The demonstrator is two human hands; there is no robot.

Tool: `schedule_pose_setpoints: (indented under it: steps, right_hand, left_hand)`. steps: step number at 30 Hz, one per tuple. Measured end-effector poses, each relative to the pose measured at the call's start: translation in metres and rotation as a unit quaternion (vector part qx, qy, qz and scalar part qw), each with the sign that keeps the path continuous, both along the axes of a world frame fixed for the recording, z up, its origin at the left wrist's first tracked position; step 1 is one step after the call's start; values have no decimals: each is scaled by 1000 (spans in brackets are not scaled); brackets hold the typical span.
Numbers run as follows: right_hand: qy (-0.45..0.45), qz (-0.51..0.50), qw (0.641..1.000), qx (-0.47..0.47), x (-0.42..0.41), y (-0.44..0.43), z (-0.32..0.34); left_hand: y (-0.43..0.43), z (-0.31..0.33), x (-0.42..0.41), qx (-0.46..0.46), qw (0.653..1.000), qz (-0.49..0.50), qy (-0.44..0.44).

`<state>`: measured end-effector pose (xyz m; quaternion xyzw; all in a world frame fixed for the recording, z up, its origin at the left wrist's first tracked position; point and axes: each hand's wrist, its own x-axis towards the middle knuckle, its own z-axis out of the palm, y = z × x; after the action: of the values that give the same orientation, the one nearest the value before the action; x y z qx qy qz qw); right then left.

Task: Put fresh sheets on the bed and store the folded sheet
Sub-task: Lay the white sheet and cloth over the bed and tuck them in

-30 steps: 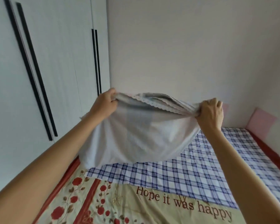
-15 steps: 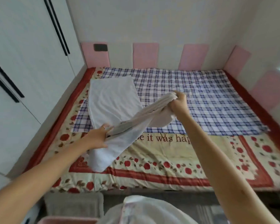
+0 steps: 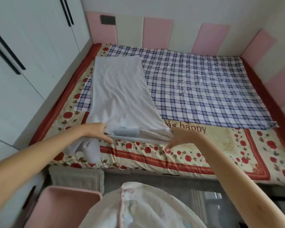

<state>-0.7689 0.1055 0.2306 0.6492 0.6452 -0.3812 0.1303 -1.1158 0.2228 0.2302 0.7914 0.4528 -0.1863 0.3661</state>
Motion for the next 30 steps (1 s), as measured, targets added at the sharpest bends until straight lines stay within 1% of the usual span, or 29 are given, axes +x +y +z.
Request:
schedule_pose_setpoints:
  steps: [1, 3, 5, 7, 9, 10, 12, 14, 16, 17, 18, 20, 21, 22, 24, 25, 26, 27, 28, 30]
  right_hand:
    - [-46, 37, 998, -33, -7, 0, -8]
    - [-148, 90, 984, -51, -14, -3, -26]
    - [-221, 114, 968, -30, -21, -5, -42]
    - [-244, 99, 964, -17, -23, -2, -42]
    - [-225, 71, 972, 16, -21, 6, -23]
    - [-211, 52, 975, 38, -21, 12, -10]
    - [-171, -10, 978, 115, -22, 26, 15]
    - [-118, -105, 967, 198, -24, 41, 34]
    - [-25, -213, 945, 247, -30, 53, 46]
    - [42, -266, 927, 260, -34, 59, 54]
    - [98, -308, 907, 270, -38, 61, 61]
    - [180, -353, 873, 284, -48, 65, 76]
    - [211, -362, 863, 283, -55, 67, 81]
    - [234, -361, 858, 281, -59, 65, 82]
    - [244, -340, 869, 265, -64, 63, 80]
    - [240, -318, 888, 231, -63, 61, 76]
    - [231, -288, 913, 174, -61, 58, 73]
    - [214, -258, 937, 99, -61, 56, 69]
    - [196, -235, 952, 21, -58, 54, 69]
    - [153, -207, 955, -144, -60, 53, 72]
  left_hand:
    - [-6, -3, 0, -7, 999, -25, 24]
    - [-17, -7, 6, 13, 993, -71, 93]
    - [-27, -8, 14, 86, 976, -115, 166]
    - [-33, 0, 20, 208, 945, -142, 209]
    - [-30, 13, 22, 302, 914, -144, 231]
    - [-24, 18, 18, 332, 904, -134, 233]
    - [-8, 26, 8, 365, 905, -92, 197]
    - [12, 30, -5, 396, 912, -27, 99]
    - [30, 33, -13, 414, 909, 34, 3]
    - [41, 37, -15, 408, 911, 59, -17]
    - [48, 42, -14, 379, 921, 87, -21]
    - [63, 55, -11, 317, 938, 141, -13]
    - [70, 62, -12, 294, 941, 163, -28]
    - [74, 64, -13, 267, 944, 187, -50]
    - [77, 65, -23, 183, 958, 204, -81]
    - [75, 66, -29, 113, 973, 187, -80]
    - [70, 66, -35, 39, 985, 151, -69]
    - [66, 67, -44, -27, 992, 118, -37]
    - [61, 68, -49, -76, 993, 92, 0]
    - [53, 69, -56, -159, 981, 72, 88]
